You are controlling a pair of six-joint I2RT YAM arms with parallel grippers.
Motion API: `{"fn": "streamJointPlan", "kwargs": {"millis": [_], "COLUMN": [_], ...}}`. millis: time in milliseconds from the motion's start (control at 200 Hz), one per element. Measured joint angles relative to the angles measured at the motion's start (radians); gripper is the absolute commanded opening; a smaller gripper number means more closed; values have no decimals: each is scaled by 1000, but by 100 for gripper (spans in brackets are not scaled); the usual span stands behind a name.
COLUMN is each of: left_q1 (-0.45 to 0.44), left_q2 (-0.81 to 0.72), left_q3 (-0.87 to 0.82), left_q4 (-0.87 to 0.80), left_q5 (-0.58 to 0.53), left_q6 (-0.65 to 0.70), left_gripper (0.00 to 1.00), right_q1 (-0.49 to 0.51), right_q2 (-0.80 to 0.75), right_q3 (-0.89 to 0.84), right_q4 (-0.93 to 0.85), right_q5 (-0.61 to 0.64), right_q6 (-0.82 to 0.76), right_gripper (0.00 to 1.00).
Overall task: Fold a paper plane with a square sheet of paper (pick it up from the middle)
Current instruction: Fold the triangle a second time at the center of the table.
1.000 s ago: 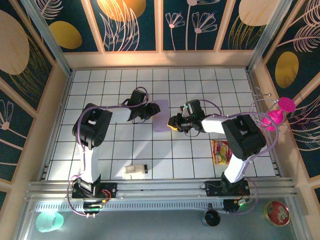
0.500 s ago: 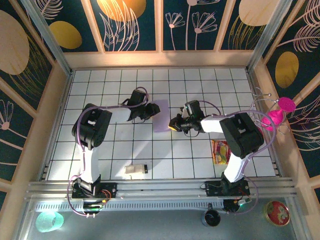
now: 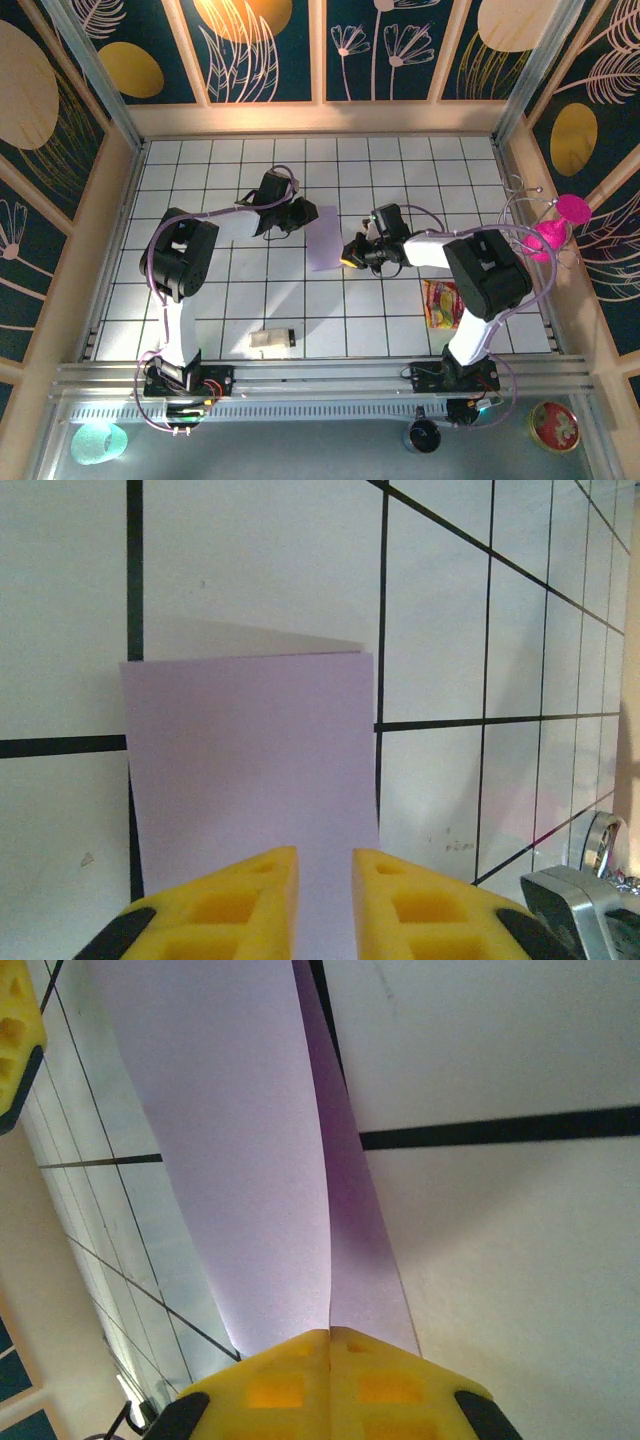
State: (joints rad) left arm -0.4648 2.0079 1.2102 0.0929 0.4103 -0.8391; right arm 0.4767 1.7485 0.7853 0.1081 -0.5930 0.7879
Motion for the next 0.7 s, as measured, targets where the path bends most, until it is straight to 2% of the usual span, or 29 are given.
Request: {"fn": "streamJointPlan", "kwargs": {"millis": [701], "left_q1": [1], "left_q2": [61], "left_q3": [2], "left_q4": [-44], "left_q5": [-26], "left_q6": [8], "left_gripper": [12], "right_q1": [0], "right_q2": [-6], "right_q3": [11], "right_q4": [-2], "right_q5": [-42], "right_q6": [-1], "right_gripper": [0]}}
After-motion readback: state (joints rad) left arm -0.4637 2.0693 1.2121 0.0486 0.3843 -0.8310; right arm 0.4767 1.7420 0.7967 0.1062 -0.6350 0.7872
